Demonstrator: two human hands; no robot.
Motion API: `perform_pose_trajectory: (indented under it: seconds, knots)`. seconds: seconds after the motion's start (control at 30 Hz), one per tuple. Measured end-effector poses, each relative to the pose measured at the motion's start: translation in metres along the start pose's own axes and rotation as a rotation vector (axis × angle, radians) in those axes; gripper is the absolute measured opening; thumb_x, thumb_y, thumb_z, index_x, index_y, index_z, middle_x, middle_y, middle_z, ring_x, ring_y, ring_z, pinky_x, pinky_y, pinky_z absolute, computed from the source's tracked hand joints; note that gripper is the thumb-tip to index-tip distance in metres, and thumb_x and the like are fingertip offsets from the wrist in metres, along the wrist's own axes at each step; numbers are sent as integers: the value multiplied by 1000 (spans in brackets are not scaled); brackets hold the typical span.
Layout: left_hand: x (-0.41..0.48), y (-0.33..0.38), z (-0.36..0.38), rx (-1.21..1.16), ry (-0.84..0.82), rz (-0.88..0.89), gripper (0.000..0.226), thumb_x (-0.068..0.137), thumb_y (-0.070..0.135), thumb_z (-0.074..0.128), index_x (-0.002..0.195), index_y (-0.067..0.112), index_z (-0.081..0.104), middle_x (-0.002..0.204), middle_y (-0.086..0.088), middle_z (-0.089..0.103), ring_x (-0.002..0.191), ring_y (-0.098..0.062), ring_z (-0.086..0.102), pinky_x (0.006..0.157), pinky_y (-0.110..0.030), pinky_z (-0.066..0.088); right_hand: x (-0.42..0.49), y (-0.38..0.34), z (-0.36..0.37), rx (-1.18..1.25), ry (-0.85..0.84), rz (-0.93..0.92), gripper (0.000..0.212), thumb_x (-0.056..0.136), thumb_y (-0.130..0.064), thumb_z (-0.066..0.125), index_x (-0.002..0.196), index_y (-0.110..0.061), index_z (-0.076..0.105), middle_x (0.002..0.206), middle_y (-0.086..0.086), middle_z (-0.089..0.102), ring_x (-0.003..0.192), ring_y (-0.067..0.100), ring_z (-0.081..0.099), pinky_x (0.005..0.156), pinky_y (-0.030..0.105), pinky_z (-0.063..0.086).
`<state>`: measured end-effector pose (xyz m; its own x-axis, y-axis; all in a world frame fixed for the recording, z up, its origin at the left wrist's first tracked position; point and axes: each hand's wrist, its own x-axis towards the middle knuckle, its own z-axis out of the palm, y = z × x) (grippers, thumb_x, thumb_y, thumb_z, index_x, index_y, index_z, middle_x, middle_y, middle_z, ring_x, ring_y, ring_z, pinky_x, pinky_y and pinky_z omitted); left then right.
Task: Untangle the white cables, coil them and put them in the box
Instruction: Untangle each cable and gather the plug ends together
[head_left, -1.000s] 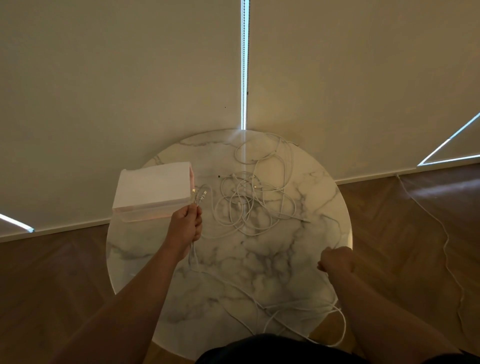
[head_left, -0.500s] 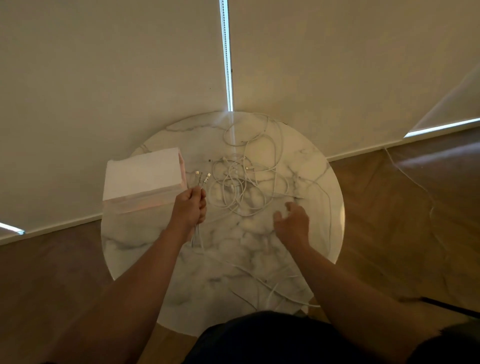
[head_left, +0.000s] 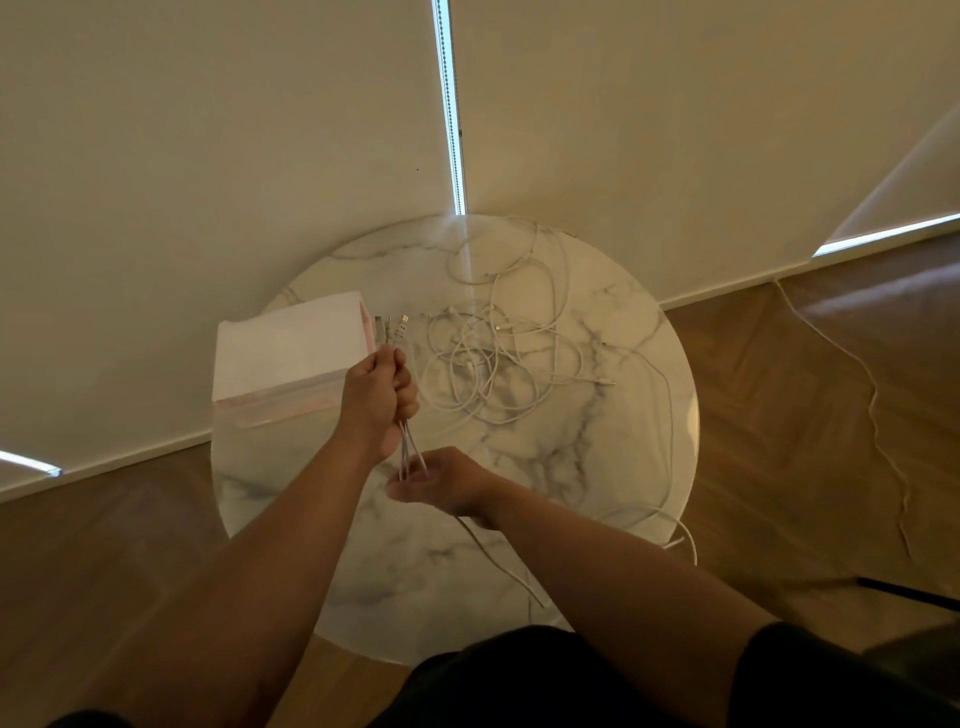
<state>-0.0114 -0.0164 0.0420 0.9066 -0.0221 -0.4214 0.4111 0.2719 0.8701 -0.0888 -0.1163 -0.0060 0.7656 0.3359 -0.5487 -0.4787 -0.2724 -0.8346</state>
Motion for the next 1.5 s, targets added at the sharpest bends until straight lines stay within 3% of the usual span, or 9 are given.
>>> perform_pose_trajectory:
  seconds: [0.2, 0.43, 0.6, 0.67, 0.8, 0.87, 1.13, 1.3, 1.5]
  knots:
    - [5, 18, -33, 219, 178, 98, 36, 107, 27, 33, 76, 17, 48, 44, 11, 34, 35, -4, 25, 36, -16, 16, -10, 17, -28, -96, -137, 60, 42, 94, -28, 63, 58, -9, 53, 48, 3, 54, 44, 17, 53, 48, 23, 47]
    - [23, 43, -122, 819, 532, 298, 33, 99, 25, 38, 75, 16, 60, 66, -8, 54, 62, -24, 51, 60, -33, 41, -25, 37, -111, -586, -267, 140, 46, 91, -42, 64, 58, -12, 56, 44, -2, 59, 47, 16, 60, 65, 30, 52]
    - [10, 38, -66, 1271, 35, 258, 37, 96, 4, 42, 66, 14, 61, 76, -7, 63, 67, -10, 58, 70, -29, 43, -20, 30, -124, -635, -84, 11, 47, 94, -35, 62, 56, -16, 43, 40, -6, 44, 38, 7, 45, 51, 28, 41]
    - [-5, 20, -24, 1126, -209, 142, 35, 99, 1, 41, 74, 6, 66, 78, -2, 67, 50, 7, 52, 54, -17, 39, -16, 22, -121, -656, -20, -98, 47, 95, -33, 59, 56, -17, 37, 51, -3, 35, 46, 10, 34, 53, 30, 30]
    - [-16, -31, 13, 737, -440, -105, 28, 103, 8, 39, 78, 7, 51, 110, -4, 72, 37, -3, 35, 37, -17, 25, -14, 12, -123, -575, 2, -93, 22, 92, -21, 59, 79, -5, 69, 54, -4, 46, 40, 3, 39, 50, 23, 33]
    - [-15, -46, 16, 596, -447, -186, 33, 106, 20, 36, 77, 11, 49, 105, -15, 65, 37, -7, 22, 36, -20, 19, -15, 12, -127, -447, -13, -23, 21, 88, -14, 61, 97, 3, 70, 55, 1, 45, 42, 7, 40, 48, 26, 36]
    - [-18, -52, 27, 668, -412, -212, 34, 106, 20, 35, 76, 10, 49, 66, -3, 52, 37, -4, 27, 36, -17, 22, -24, 5, -131, -574, 1, -80, 27, 91, -28, 66, 70, -11, 71, 55, 1, 56, 44, 9, 49, 49, 21, 41]
    - [3, -22, -3, 469, -97, -56, 35, 98, -4, 36, 69, 12, 47, 49, 5, 41, 31, -1, 27, 34, -11, 18, -26, 23, -147, -694, 63, 13, 51, 93, -33, 62, 51, -15, 41, 43, -4, 40, 35, 7, 39, 50, 27, 35]
    - [16, 40, -100, -5, 214, 7, 33, 96, 7, 30, 67, 22, 36, 48, 9, 33, 33, -4, 17, 38, -19, 6, -39, 52, -179, -775, 138, 161, 44, 93, -36, 59, 54, -17, 51, 56, -2, 49, 56, 14, 48, 56, 29, 37]
